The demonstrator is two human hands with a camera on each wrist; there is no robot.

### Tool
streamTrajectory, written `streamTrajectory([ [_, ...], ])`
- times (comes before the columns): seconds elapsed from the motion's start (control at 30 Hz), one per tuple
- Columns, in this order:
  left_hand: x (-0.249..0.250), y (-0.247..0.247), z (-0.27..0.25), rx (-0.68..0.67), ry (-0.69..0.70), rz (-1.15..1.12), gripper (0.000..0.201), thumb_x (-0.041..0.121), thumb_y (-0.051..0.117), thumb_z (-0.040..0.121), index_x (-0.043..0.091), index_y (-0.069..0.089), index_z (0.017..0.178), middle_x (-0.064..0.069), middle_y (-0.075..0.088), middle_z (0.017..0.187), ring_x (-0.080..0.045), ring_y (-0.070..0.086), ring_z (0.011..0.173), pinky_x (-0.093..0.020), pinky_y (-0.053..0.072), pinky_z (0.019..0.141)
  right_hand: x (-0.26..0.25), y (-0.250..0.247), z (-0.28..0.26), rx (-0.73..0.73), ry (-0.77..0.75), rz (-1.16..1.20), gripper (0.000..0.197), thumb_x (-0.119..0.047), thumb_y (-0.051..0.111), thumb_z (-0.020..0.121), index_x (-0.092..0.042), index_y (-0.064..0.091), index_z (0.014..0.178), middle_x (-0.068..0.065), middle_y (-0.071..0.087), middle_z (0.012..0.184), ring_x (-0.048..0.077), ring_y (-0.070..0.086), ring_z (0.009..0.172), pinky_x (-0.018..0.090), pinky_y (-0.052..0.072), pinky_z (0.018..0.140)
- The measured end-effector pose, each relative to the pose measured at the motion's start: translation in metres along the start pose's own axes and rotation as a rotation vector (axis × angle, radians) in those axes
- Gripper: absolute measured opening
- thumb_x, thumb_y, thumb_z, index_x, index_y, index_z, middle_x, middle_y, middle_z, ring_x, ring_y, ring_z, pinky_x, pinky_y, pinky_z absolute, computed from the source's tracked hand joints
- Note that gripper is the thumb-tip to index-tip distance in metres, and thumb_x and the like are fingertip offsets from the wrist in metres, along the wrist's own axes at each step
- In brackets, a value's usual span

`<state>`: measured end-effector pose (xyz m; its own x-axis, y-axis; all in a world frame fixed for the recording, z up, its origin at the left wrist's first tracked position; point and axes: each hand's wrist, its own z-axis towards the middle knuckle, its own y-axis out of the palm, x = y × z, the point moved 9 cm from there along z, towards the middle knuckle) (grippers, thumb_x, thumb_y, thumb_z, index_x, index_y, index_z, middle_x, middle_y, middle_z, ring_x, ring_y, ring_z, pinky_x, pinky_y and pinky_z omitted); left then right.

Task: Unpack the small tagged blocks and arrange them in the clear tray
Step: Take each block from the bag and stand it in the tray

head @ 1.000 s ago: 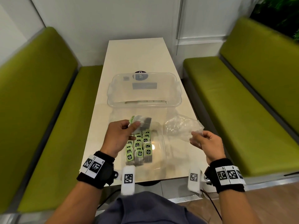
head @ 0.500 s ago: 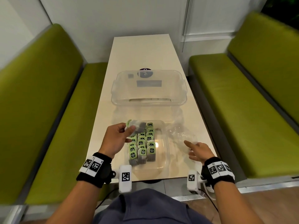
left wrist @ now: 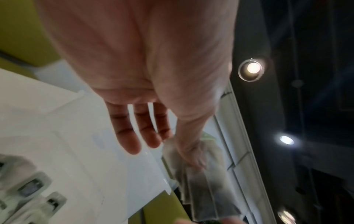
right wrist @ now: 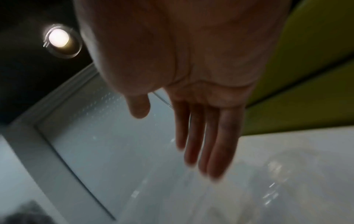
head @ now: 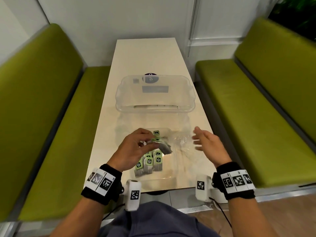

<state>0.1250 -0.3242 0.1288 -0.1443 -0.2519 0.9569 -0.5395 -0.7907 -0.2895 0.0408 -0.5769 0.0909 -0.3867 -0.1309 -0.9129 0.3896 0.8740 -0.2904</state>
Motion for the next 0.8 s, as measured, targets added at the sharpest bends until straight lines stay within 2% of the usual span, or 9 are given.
streamTrajectory([
  [0.07,0.023,0.012,-0.003,-0.074,0.119,0.047,0.024,0.028,0.078,0.078,0.024,0.083,0.102,0.007,0.057,0.099,-0.011,0.06,0.086,-0.03,0.055,0.081,-0.015,0.036,-0.018,-0.289,0.097,0.172,0.069,-0.071,0.045,0.087,-0.013,0.071,0.114,0.013,0.075,0.111,0.024,0.071,0.092,0.045,0.061,0.086],
  [0.13,0.039,0.023,-0.007,-0.169,0.2,0.009,0.025,0.01,0.079,0.082,0.025,0.082,0.102,0.002,0.05,0.097,-0.022,0.058,0.088,-0.036,0.059,0.084,-0.023,0.065,-0.038,-0.499,0.165,0.222,0.078,-0.073,0.037,0.086,-0.01,0.072,0.116,0.015,0.075,0.105,0.029,0.071,0.089,0.045,0.061,0.075],
  [0.2,0.045,0.029,-0.009,-0.243,0.249,0.015,0.043,-0.009,0.073,0.085,0.029,0.082,0.104,0.005,0.046,0.096,-0.025,0.057,0.09,-0.041,0.06,0.083,-0.027,0.084,-0.053,-0.635,0.172,0.216,0.079,-0.071,0.035,0.09,-0.006,0.07,0.119,0.022,0.074,0.111,0.034,0.07,0.093,0.042,0.06,0.07],
  [0.27,0.047,0.032,-0.012,-0.291,0.273,0.069,0.046,-0.005,0.072,0.087,0.036,0.081,0.106,0.004,0.047,0.097,-0.032,0.056,0.09,-0.051,0.058,0.077,-0.029,0.094,-0.065,-0.735,0.151,0.212,0.073,-0.063,0.04,0.096,0.001,0.067,0.12,0.027,0.072,0.112,0.036,0.07,0.092,0.041,0.061,0.068],
  [0.33,0.047,0.03,-0.014,-0.307,0.278,0.108,0.047,-0.001,0.071,0.087,0.042,0.08,0.106,0.003,0.048,0.098,-0.033,0.058,0.09,-0.053,0.056,0.075,-0.029,0.097,-0.071,-0.798,0.133,0.249,0.061,-0.053,0.048,0.1,0.002,0.067,0.118,0.03,0.071,0.107,0.035,0.07,0.088,0.037,0.061,0.064],
  [0.47,0.046,0.025,-0.018,-0.262,0.309,0.207,0.057,-0.012,0.069,0.086,0.04,0.079,0.106,0.006,0.054,0.101,-0.022,0.062,0.094,-0.042,0.058,0.079,-0.029,0.092,-0.073,-0.815,0.12,0.375,0.038,-0.031,0.058,0.097,-0.003,0.069,0.119,0.025,0.07,0.099,0.033,0.071,0.083,0.032,0.061,0.063],
  [0.6,0.047,0.018,-0.015,-0.179,0.292,0.186,0.056,-0.015,0.064,0.087,0.031,0.078,0.117,0.009,0.06,0.107,-0.017,0.062,0.091,-0.029,0.056,0.08,-0.029,0.085,-0.067,-0.716,0.087,0.453,0.037,-0.024,0.074,0.086,0.001,0.068,0.112,0.023,0.068,0.104,0.036,0.073,0.084,0.032,0.061,0.064],
  [0.67,0.046,0.012,-0.013,-0.116,0.254,0.165,0.052,-0.009,0.062,0.092,0.032,0.074,0.124,0.01,0.063,0.111,-0.016,0.065,0.093,-0.023,0.055,0.083,-0.027,0.081,-0.063,-0.646,0.062,0.448,0.035,-0.021,0.074,0.086,0.001,0.066,0.112,0.024,0.068,0.106,0.037,0.073,0.089,0.033,0.062,0.068],
  [0.8,0.034,0.005,-0.005,-0.067,0.118,0.076,0.038,0.002,0.061,0.098,0.031,0.072,0.121,0.005,0.071,0.107,-0.018,0.068,0.092,-0.031,0.058,0.082,-0.024,0.071,-0.057,-0.531,0.023,0.48,0.039,-0.018,0.071,0.083,0.001,0.064,0.116,0.025,0.072,0.105,0.038,0.073,0.095,0.032,0.062,0.075],
])
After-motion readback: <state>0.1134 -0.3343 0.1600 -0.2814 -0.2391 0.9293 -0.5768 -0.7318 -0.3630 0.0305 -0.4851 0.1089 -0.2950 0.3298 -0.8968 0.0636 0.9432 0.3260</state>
